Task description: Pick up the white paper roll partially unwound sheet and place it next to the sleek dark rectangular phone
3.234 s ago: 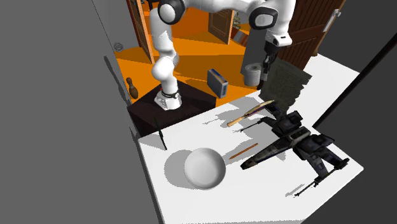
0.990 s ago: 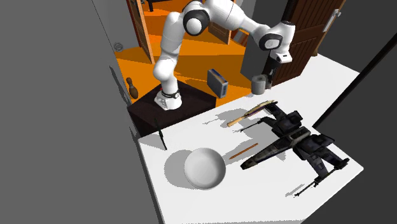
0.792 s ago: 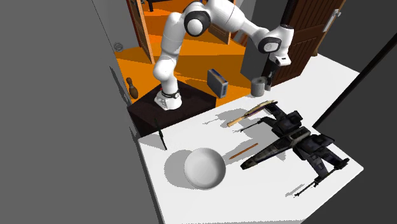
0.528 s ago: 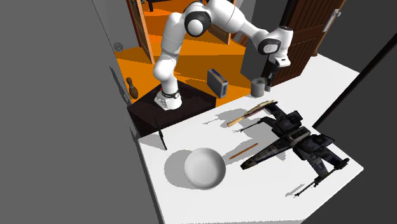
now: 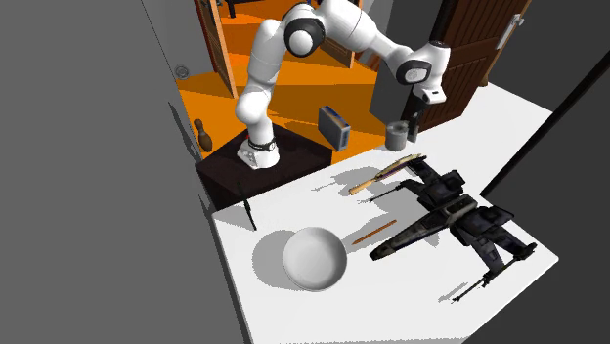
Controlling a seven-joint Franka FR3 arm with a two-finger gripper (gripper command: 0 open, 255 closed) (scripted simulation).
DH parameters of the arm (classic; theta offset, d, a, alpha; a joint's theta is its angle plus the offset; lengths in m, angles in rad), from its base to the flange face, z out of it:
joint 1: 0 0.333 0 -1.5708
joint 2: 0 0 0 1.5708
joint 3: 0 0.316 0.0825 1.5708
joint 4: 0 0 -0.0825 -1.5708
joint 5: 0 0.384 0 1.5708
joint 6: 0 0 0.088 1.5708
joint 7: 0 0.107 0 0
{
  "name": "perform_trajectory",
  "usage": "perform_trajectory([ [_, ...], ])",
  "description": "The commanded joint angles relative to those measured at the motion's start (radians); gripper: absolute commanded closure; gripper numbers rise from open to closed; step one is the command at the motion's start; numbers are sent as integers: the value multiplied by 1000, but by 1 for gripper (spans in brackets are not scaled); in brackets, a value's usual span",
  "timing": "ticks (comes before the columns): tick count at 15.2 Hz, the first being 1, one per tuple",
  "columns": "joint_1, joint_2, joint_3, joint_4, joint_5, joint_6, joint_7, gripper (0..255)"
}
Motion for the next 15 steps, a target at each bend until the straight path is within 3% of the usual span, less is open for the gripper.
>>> perform_trajectory([
  [1,0,1,0,0,0,-1,0,0],
  [3,-1,-3,0,-6,1,2,-1,0],
  [7,-2,-59,5,42,13,-102,-9,0],
  [15,-2,-59,5,42,13,-102,-9,0],
])
